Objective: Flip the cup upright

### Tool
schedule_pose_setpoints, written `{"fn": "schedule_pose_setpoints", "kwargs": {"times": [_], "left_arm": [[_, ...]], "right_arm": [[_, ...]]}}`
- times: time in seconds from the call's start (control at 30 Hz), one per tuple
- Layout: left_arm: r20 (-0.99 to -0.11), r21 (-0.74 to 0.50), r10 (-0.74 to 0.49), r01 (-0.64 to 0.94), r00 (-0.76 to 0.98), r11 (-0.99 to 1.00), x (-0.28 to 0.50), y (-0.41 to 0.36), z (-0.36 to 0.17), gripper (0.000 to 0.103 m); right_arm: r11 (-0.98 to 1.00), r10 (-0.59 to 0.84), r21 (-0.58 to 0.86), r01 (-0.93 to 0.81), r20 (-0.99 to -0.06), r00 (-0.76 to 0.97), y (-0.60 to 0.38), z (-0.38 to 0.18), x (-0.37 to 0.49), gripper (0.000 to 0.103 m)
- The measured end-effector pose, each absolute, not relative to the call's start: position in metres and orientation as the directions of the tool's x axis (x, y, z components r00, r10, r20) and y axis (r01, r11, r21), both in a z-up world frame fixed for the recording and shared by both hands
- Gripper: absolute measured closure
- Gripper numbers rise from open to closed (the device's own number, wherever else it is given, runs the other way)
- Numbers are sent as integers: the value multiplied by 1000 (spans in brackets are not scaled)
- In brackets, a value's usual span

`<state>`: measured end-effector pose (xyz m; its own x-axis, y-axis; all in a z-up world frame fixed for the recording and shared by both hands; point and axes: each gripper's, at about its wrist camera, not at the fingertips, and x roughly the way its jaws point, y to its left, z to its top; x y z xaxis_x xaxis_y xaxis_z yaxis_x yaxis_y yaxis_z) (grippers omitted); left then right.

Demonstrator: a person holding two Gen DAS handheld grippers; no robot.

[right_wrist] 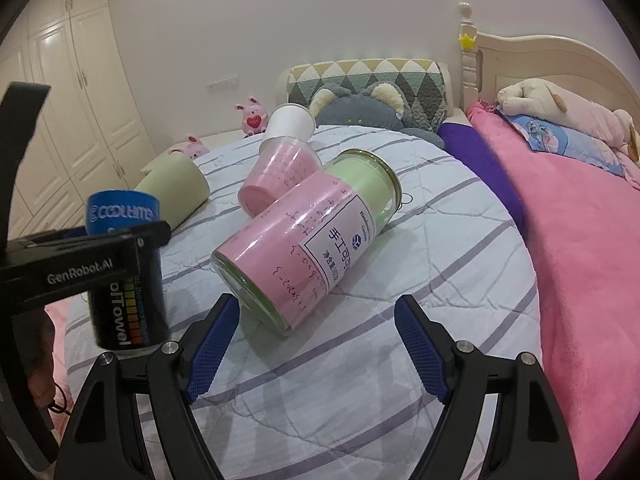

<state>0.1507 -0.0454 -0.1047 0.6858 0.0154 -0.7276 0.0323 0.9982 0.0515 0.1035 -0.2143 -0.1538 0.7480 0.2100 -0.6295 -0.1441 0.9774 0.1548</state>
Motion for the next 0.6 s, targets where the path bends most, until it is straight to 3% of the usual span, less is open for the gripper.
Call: {"fn": "schedule_pose_setpoints", "kwargs": {"times": [0.53,0.6], "left_arm": [[-679,18,-64,104,732,994,115,-42,-93,34],[-683,14,-69,108,727,994,112,-41,-93,28]], "right_arm": [[979,201,151,-136,-617,761,-211,-147,89,22],[979,203,149,-140,-614,763,-209,-145,85,22]]}}
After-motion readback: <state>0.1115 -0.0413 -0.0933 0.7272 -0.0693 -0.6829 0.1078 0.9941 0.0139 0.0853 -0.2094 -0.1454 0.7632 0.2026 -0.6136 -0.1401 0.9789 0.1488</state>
